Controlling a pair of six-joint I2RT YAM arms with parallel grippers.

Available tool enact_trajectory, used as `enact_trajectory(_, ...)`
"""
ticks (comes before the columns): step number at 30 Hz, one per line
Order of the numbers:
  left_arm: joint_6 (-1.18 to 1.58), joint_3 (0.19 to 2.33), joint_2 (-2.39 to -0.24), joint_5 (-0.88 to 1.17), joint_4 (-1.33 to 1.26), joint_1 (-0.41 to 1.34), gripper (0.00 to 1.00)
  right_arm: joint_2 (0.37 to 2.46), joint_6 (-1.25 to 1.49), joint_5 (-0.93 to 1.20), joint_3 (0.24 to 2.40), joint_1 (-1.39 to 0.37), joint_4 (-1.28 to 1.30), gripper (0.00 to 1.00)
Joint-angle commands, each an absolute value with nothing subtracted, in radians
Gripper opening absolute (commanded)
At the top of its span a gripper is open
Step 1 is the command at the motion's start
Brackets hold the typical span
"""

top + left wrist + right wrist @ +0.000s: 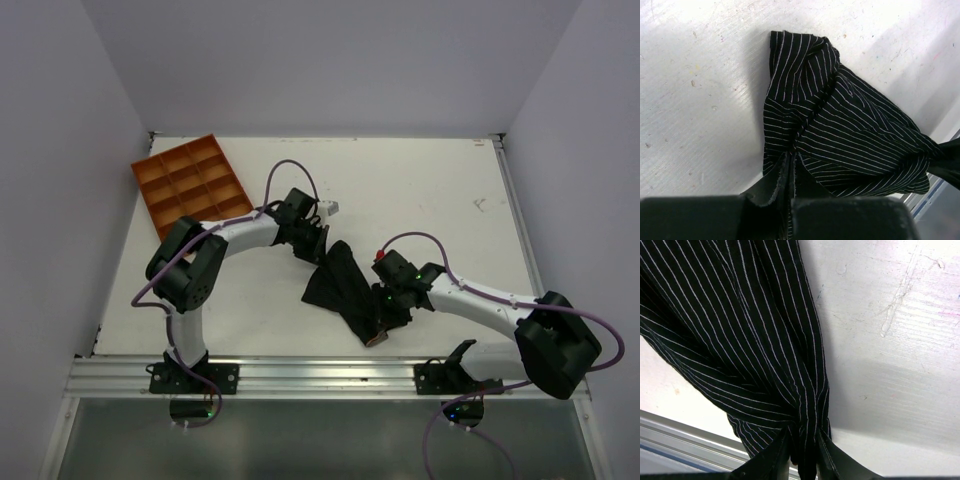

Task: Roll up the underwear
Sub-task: Fold the underwear

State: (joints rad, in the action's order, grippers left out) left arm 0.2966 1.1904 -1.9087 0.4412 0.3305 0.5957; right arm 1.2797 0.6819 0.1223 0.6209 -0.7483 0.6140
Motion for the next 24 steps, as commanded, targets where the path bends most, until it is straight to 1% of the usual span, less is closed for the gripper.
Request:
enact_trajectory(1,0.250,1.181,-1.864,0.414,0.325,0.592,0.00,1.267,0.689,0.061,0.607,-0.755,0.712,0.29)
enact_trajectory(4,0.249,1.190,-1.864,0.402,0.342,0.592,0.01,1.269,0.687,0.063,0.603,-0.755,0.712,0.29)
enact_trajectory(5,0.262,1.192,-1.862,0.394,0.350,0.592,0.11,1.269,0.687,0.067,0.603,-0.755,0.712,0.29)
enact_trajectory(6,0.268,1.193,-1.847,0.384,0.351,0.592,0.26,1.270,0.686,0.072,0.603,-0.755,0.706,0.29)
enact_trajectory(8,0.300,1.198,-1.821,0.347,0.371,0.592,0.39,1.275,0.684,0.081,0.606,-0.755,0.703,0.29)
enact_trajectory(9,0.308,1.203,-1.795,0.319,0.389,0.592,0.44,1.278,0.683,0.084,0.609,-0.756,0.700,0.29)
enact_trajectory(13,0.366,1.197,-1.723,0.163,0.497,0.592,0.47,1.276,0.680,0.086,0.617,-0.755,0.701,0.29)
enact_trajectory(14,0.389,1.152,-1.703,0.160,0.509,0.592,0.47,1.276,0.678,0.086,0.617,-0.755,0.700,0.29)
enact_trajectory(17,0.432,1.038,-1.617,0.219,0.496,0.592,0.47,1.281,0.675,0.086,0.618,-0.755,0.696,0.29)
enact_trajectory(21,0.501,0.899,-1.568,0.288,0.442,0.594,0.47,1.285,0.675,0.100,0.609,-0.755,0.670,0.29)
enact_trajectory(24,0.544,0.836,-1.543,0.313,0.394,0.598,0.47,1.296,0.670,0.104,0.612,-0.755,0.670,0.29)
